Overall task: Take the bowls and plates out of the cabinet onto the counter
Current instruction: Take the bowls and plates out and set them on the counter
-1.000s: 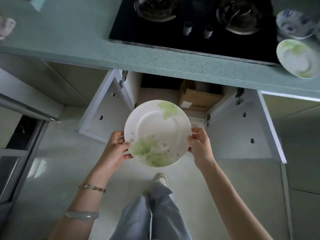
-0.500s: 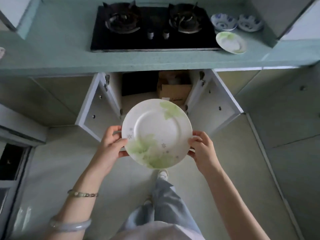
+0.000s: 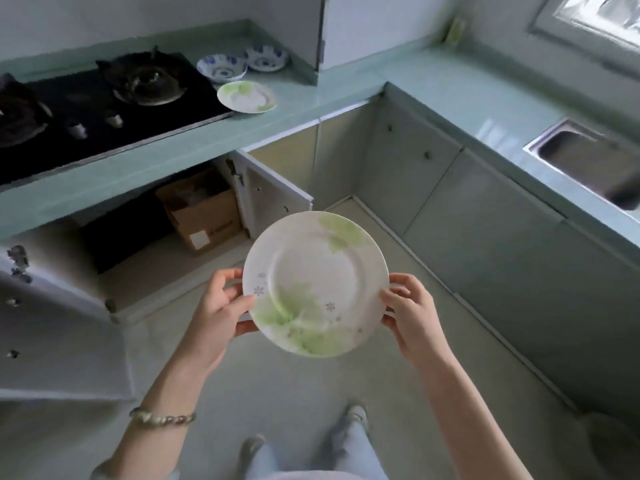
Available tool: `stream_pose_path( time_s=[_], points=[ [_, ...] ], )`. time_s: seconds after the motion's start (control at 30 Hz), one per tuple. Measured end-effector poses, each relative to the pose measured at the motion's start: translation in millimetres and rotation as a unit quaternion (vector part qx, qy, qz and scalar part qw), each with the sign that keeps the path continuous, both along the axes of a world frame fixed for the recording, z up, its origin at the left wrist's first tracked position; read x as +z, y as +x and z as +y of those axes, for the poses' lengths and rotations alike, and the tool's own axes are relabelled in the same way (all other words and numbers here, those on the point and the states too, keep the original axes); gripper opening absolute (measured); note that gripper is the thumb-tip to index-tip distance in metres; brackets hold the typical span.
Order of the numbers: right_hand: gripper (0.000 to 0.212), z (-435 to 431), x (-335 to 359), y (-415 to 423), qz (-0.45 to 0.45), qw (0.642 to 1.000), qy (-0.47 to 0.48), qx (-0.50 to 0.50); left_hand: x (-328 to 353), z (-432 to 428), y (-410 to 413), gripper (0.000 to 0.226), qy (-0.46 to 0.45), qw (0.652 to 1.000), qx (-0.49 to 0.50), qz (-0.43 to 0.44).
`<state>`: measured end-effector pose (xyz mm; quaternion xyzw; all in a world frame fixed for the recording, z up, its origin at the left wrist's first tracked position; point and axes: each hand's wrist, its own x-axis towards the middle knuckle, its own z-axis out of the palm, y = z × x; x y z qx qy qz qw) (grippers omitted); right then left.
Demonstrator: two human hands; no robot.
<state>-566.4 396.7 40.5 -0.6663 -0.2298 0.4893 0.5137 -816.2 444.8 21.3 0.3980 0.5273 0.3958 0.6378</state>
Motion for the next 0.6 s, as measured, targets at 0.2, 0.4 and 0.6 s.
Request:
stream_pose_path(
  time_s=[0.2,0.4,0.6],
  points=[
    [0.019,-8.2,12.2,103.4,-0.01,0.998,0.004,-0.054,8.9,20.3,114.2,0.026,-0.017,0.998,-0.053,-0.018],
    [0.02,2.5,19.3,186.7,-0.021,0.997,0.007,-0.076,16.8,44.2,204.1,0.026,-0.008,0.997,-0.067,-0.025],
    [0.019,43.5,27.9,244.6,-0.016,0.998,0.021,-0.057,18.4,79.8,252.4,0.027,-0.019,0.998,-0.049,-0.039]
  ],
)
